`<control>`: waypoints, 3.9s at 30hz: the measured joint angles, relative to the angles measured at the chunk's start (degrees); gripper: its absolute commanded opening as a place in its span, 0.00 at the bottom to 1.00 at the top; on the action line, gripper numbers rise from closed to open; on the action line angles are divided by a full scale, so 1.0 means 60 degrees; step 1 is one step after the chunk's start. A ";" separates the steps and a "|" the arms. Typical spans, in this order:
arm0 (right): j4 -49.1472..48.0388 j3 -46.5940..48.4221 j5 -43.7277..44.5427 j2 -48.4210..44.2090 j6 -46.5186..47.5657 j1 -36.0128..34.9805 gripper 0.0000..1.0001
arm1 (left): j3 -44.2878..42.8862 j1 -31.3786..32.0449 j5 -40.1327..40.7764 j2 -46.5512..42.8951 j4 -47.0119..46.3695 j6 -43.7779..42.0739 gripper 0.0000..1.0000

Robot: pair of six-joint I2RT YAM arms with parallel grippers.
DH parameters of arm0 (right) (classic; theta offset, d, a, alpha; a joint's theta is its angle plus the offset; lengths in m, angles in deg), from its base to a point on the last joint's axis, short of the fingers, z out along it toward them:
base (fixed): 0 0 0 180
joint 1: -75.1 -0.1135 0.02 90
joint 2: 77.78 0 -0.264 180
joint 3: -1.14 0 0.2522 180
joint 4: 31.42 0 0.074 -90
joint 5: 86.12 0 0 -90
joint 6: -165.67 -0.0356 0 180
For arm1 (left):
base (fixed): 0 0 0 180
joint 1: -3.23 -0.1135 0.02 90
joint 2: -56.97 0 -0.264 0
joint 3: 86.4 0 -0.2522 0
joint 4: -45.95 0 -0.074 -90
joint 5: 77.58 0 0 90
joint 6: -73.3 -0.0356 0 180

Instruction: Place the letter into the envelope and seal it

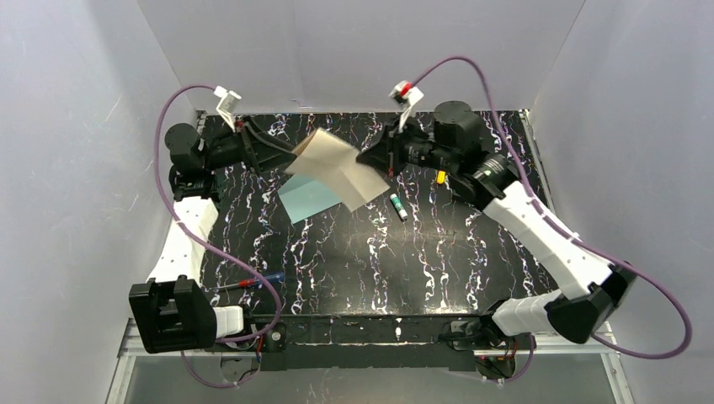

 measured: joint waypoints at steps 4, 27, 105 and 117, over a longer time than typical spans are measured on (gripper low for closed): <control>0.0084 -0.0062 0.2922 -0.0856 0.0135 0.0007 0.01 | 0.0481 -0.0692 0.1490 -0.0229 0.0911 -0.0441 0.73; -0.0703 0.0510 -0.0321 0.0503 -0.0259 0.0069 0.01 | -0.0914 -0.0375 0.4044 -0.1796 0.3016 -0.2310 0.98; 0.5053 0.3581 -0.4626 0.3319 0.3606 -0.0004 0.05 | -0.1370 0.1002 -0.0098 -0.0667 0.9701 -0.6339 0.00; 0.6492 0.3515 -0.3748 0.3126 0.4790 0.0164 0.01 | -0.2120 0.1027 -0.0084 -0.0568 0.9511 -0.6142 0.00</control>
